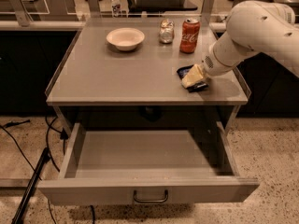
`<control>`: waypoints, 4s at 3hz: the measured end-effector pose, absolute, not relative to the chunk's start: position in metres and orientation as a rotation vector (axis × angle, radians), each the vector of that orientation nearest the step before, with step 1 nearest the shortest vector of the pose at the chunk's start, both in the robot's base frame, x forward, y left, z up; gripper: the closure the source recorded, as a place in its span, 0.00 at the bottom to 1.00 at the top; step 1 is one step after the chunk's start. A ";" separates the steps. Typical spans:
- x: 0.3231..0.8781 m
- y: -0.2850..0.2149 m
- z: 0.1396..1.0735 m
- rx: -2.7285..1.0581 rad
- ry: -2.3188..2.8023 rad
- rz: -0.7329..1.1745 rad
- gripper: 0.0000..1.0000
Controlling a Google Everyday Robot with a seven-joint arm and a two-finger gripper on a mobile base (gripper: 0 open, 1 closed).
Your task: Place rxbar blueberry into top drawer
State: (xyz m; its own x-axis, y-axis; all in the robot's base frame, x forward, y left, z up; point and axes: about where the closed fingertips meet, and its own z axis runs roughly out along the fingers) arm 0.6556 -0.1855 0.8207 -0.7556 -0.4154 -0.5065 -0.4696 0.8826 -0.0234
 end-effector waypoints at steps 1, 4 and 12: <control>0.653 -0.186 0.824 -0.645 2.546 0.171 0.73; 0.633 -0.191 0.865 -0.788 2.493 0.303 1.00; 0.584 -0.186 0.870 -1.251 2.159 0.508 1.00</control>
Offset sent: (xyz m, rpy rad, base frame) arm -0.0138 -0.0025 0.0264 0.0405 0.0181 0.0413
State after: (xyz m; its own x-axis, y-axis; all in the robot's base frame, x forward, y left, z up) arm 0.5842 -0.1863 0.8702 -0.3867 -0.6492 -0.6550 -0.8732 0.4862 0.0336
